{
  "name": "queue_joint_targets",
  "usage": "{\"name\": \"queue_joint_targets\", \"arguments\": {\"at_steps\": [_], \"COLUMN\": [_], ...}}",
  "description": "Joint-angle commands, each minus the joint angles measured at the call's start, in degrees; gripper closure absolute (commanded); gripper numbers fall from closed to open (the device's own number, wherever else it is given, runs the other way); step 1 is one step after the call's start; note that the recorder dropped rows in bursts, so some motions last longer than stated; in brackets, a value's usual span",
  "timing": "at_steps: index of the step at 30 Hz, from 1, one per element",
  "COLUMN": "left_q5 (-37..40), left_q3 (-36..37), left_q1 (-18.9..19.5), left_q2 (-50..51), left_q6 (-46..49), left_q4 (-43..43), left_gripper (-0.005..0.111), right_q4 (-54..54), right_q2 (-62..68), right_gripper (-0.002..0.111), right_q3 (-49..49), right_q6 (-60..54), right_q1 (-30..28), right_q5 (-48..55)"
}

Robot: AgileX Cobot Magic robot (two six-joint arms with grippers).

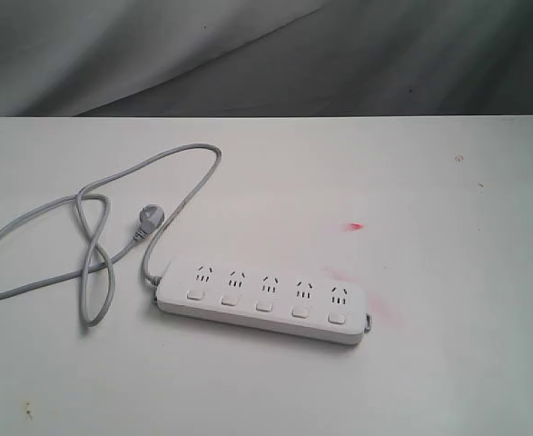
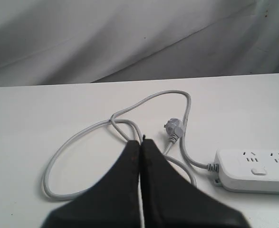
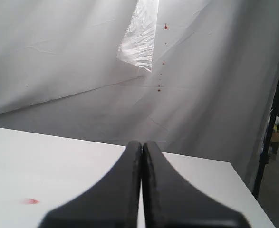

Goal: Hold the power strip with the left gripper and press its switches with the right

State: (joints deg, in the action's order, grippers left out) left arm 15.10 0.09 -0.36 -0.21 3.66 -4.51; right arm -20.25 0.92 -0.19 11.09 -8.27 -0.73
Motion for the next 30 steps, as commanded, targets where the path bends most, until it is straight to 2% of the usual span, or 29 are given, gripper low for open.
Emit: {"name": "queue_joint_targets", "arguments": {"at_steps": [1,13,17,20,25,28,30], "left_q5": [0.13,0.13,-0.72,-5.79,-17.85,-17.62,-13.79], "left_q3": [-0.09,-0.09,-0.09,-0.09,-0.09,-0.09,-0.36], "left_q1": [-0.29,-0.29,-0.29,-0.29,-0.29,-0.29,-0.29], "left_q2": [0.21,0.21,0.21,0.21,0.21,0.21,0.21], "left_q6": [-0.2,-0.19,-0.19,-3.66,-3.66,-3.66,-3.66], "left_q4": [-0.25,-0.01,6.51,-3.25,-8.89,-15.95,-18.79], "left_gripper": [0.106,0.106,0.106,0.106,0.106,0.106,0.107], "right_q4": [0.09,0.09,0.09,0.09,0.09,0.09,0.09], "right_q2": [0.04,0.04,0.04,0.04,0.04,0.04,0.04], "right_gripper": [0.108,0.108,0.108,0.108,0.108,0.108,0.108], "right_q3": [0.19,0.19,0.19,0.19,0.19,0.19,0.19], "right_q6": [0.06,0.06,0.06,0.06,0.06,0.06,0.06], "right_q1": [-0.38,-0.38,-0.38,-0.38,-0.38,-0.38,-0.38], "right_q5": [0.14,0.14,0.14,0.14,0.14,0.14,0.14]}}
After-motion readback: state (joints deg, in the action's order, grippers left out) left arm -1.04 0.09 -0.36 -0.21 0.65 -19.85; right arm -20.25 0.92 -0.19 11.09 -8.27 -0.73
